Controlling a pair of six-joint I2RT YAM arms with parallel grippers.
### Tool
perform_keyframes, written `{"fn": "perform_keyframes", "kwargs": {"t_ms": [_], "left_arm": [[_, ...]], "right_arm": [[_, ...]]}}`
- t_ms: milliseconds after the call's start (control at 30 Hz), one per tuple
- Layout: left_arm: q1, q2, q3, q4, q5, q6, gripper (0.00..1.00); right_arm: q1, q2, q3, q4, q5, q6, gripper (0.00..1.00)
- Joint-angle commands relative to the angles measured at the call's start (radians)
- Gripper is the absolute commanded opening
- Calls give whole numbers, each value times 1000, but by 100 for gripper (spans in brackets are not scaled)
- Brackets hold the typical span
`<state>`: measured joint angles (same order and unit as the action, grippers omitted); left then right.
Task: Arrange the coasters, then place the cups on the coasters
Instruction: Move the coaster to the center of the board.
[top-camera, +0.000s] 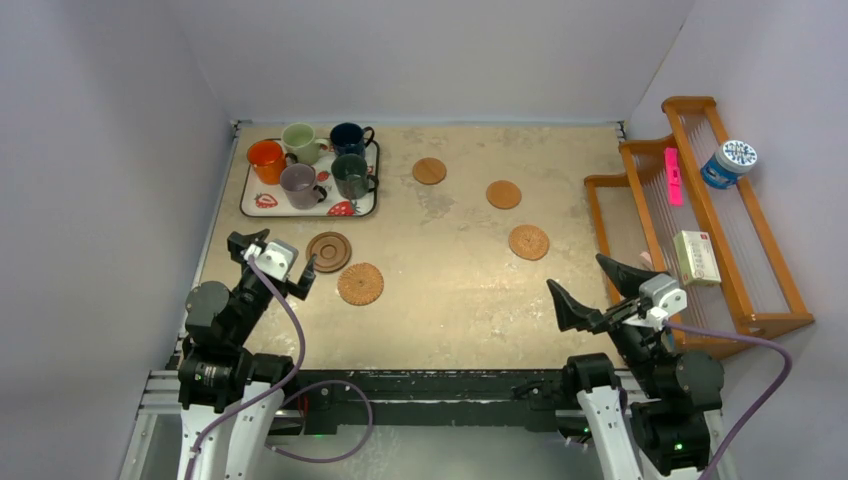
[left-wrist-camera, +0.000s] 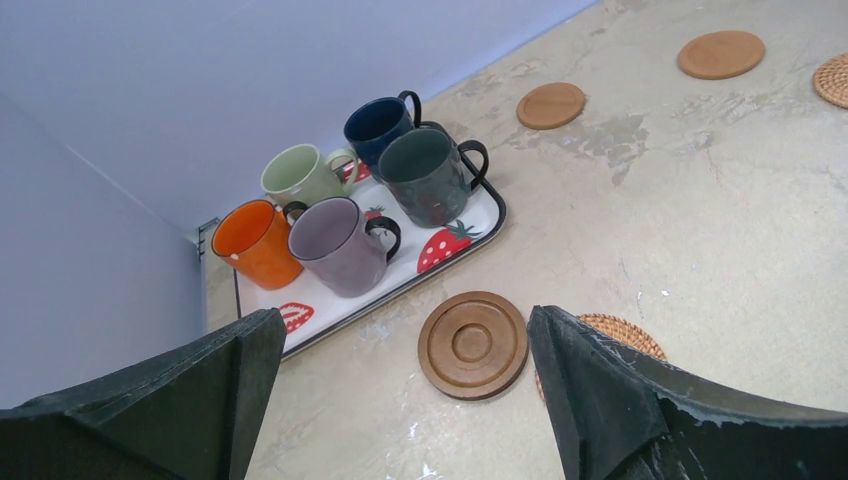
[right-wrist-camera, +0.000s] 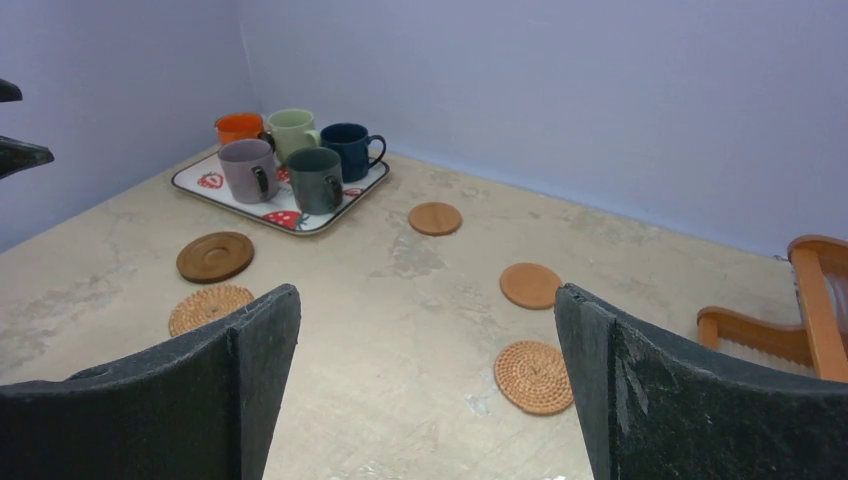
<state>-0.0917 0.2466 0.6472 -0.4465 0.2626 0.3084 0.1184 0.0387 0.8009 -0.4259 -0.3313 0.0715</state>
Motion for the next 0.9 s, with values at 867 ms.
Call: {"fn": "perform_keyframes", "kwargs": {"t_ms": [867], "left_arm": [[7, 12, 7, -24, 168, 110, 100]], "right_arm": [[12, 47, -76, -5, -176, -263, 99]]}}
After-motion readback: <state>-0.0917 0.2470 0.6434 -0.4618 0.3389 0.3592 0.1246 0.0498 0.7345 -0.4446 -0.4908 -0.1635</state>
